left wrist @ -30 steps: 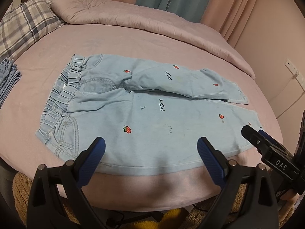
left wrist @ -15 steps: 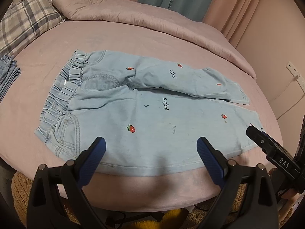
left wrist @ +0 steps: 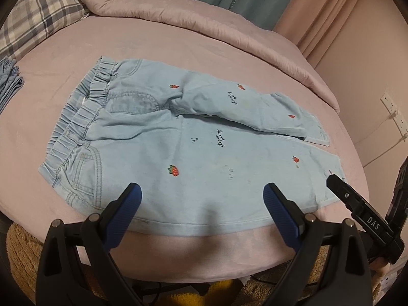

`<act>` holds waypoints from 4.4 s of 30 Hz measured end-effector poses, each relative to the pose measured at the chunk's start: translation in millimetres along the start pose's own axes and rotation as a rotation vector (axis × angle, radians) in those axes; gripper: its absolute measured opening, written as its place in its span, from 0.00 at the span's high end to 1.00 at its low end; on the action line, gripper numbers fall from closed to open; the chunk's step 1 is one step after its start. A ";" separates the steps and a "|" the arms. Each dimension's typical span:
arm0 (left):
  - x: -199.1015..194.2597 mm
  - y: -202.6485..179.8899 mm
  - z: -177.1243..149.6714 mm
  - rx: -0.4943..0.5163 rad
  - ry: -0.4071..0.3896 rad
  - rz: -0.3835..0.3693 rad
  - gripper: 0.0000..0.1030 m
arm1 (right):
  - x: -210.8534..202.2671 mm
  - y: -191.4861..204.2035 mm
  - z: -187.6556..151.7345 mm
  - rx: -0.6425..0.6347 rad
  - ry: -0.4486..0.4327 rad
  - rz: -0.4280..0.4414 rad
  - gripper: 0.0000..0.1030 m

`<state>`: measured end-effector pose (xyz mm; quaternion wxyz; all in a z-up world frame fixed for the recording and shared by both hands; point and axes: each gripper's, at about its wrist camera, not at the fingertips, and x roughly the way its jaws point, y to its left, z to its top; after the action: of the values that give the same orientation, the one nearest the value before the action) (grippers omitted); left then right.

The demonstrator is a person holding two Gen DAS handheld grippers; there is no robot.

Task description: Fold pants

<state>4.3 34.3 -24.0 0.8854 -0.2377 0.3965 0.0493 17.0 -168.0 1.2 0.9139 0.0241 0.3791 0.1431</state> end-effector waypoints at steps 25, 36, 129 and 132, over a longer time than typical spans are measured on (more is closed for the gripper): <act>9.3 135.0 -1.1 -0.395 0.046 0.145 0.34 | 6.7 -209.2 -16.8 0.583 0.031 -0.200 0.37; 12.1 147.2 -6.0 -0.470 0.044 0.032 0.83 | 18.4 -260.3 -20.5 0.716 0.003 -0.154 0.68; 158.8 12.1 137.4 -0.340 0.138 0.005 0.39 | 106.7 -123.4 62.2 0.454 0.113 0.105 0.95; 176.3 14.9 147.3 -0.359 0.143 0.020 0.71 | 95.7 -125.6 56.3 0.469 0.120 0.117 0.95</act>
<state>220.1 97.3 -73.2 0.7979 -0.3905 0.4455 0.1112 151.2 -257.9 -43.6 0.8493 0.2491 0.4534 0.1050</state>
